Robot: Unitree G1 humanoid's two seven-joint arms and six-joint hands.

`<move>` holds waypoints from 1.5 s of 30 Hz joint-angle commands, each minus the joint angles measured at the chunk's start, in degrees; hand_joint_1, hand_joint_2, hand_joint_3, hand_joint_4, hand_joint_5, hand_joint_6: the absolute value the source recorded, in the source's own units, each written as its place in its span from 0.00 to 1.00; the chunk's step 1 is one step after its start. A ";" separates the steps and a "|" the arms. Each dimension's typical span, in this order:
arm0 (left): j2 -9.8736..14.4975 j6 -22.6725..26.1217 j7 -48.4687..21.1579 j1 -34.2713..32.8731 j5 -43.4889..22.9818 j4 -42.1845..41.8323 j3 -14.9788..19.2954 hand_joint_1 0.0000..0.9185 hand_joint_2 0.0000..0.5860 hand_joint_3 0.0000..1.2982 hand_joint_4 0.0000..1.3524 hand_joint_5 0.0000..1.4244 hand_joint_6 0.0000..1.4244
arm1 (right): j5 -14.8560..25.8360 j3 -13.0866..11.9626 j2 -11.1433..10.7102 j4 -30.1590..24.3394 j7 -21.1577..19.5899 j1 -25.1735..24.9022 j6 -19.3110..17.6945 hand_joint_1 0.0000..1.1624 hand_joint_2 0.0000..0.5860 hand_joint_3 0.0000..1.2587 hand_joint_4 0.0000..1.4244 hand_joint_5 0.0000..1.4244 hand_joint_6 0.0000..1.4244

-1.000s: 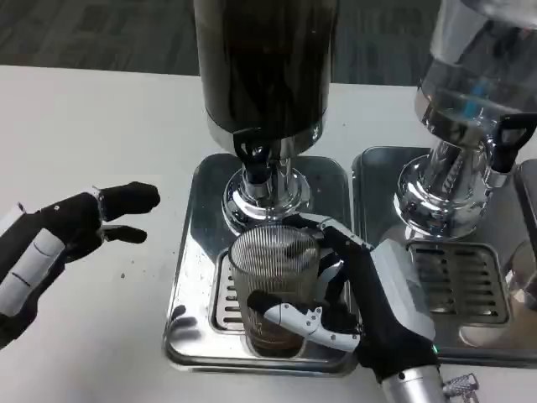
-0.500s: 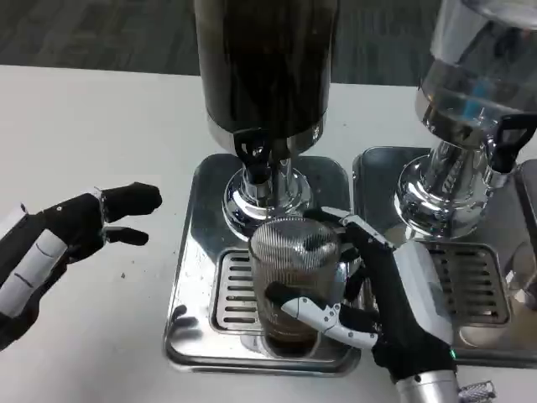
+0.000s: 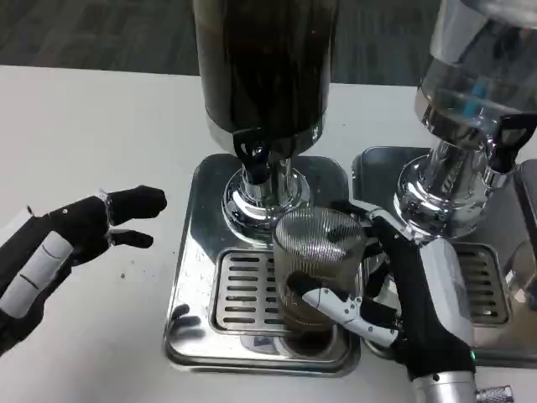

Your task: Grasp the cup under the faucet to collect the drink, then remove the cup.

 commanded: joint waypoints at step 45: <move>6.13 -37.15 11.06 3.25 20.17 3.60 -0.32 0.00 0.26 0.04 0.00 0.00 0.12 | 2.80 -3.54 -0.23 -14.10 1.11 9.41 -6.33 0.54 0.40 0.42 0.47 0.60 0.81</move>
